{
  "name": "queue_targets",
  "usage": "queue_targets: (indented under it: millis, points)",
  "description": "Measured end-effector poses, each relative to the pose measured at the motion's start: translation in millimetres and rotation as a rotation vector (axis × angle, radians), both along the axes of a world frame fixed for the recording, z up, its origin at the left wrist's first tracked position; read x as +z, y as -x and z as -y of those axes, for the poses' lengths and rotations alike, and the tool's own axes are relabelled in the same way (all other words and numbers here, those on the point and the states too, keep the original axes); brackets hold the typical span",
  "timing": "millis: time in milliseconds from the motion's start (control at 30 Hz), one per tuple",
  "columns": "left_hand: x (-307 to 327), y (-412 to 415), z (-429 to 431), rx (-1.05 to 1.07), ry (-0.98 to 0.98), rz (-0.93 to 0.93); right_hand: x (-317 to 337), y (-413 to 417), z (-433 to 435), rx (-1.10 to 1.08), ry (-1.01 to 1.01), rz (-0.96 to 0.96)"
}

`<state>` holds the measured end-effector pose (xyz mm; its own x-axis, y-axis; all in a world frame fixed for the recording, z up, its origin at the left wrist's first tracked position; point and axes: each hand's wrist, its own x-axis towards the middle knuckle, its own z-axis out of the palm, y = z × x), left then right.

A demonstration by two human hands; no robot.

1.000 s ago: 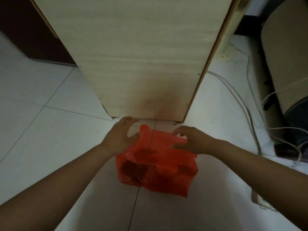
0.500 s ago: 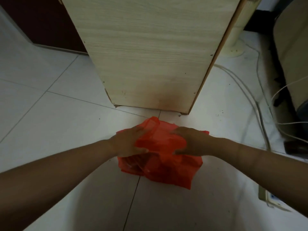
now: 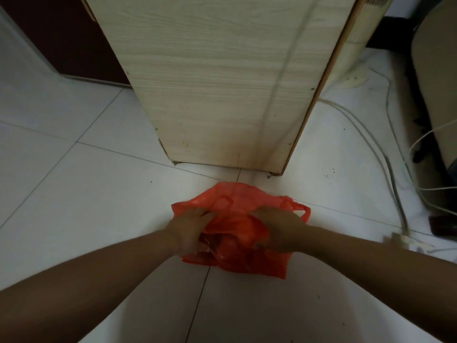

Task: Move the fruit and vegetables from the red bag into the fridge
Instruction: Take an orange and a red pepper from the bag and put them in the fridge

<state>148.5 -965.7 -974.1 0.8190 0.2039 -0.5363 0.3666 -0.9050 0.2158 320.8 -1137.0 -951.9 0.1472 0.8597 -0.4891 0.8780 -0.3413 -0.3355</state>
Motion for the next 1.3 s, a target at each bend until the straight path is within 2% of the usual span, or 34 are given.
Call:
queue_targets:
  millis: [167, 367, 500, 633, 733, 867, 933, 1033, 1167, 1300]
  points:
    - [5, -6, -9, 0.066, 0.005, 0.047, 2, -10, -7, -0.017, -0.089, 0.099]
    - [31, -30, -19, 0.262, 0.054, 0.231, 6, -20, 5, 0.053, -0.132, 0.221]
    - [44, -42, -9, 0.254, -0.001, 0.400, 7, -20, 22, 0.090, -0.171, 0.185]
    - [44, -54, 3, 0.203, -0.024, 0.466, 6, -22, 37, 0.123, -0.220, 0.120]
    - [38, -65, 13, 0.111, 0.058, 0.422, 6, -21, 51, 0.144, -0.259, 0.051]
    - [25, -66, 23, 0.013, 0.105, 0.174, 3, -20, 64, 0.145, -0.277, -0.034]
    - [19, -59, 27, -0.011, 0.128, 0.108, 6, -23, 65, 0.107, -0.252, -0.069]
    - [16, -47, 32, -0.030, 0.176, 0.131, 12, -33, 58, 0.022, -0.267, -0.058]
    - [12, -39, 33, -0.073, 0.168, 0.119, 17, -51, 34, -0.072, -0.347, 0.051]
    - [13, -35, 32, -0.089, 0.180, 0.130, 17, -61, 16, -0.227, -0.241, 0.083]
